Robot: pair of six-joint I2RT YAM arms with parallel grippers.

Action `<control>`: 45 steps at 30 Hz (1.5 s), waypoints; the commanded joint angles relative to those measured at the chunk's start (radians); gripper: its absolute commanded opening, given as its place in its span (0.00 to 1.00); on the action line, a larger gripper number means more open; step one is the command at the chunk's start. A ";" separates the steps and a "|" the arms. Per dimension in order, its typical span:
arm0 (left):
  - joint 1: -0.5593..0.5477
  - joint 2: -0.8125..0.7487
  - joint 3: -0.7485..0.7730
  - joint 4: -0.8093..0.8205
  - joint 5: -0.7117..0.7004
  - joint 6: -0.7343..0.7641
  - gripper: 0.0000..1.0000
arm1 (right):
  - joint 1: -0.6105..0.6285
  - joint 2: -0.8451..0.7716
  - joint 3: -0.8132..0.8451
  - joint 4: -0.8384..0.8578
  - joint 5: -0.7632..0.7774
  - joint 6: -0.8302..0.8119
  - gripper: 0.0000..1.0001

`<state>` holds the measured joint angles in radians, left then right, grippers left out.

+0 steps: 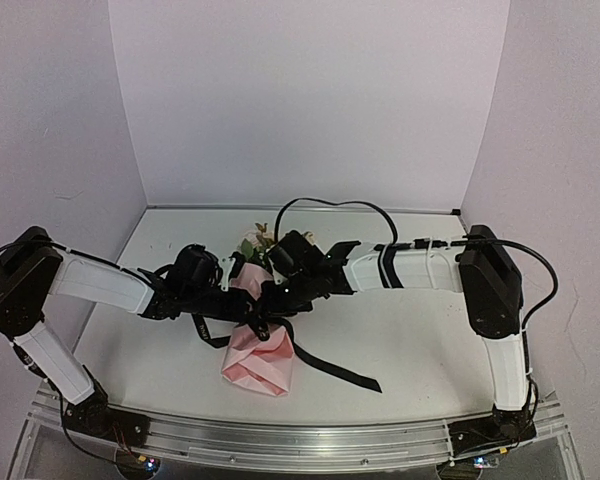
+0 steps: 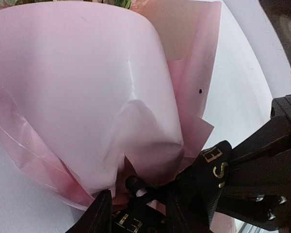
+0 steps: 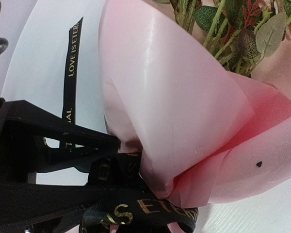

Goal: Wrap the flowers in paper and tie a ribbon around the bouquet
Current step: Cross the half-tied ribbon over the folded bouquet.

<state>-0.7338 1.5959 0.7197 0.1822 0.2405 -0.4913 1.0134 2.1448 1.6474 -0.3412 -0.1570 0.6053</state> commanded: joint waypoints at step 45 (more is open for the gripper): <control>0.004 -0.055 -0.007 0.127 -0.066 -0.059 0.00 | 0.029 -0.267 -0.109 -0.090 0.047 -0.123 0.46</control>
<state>-0.7338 1.5360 0.7231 0.2450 0.1550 -0.5241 1.0132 1.9487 1.5570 -0.4046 -0.1687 0.5215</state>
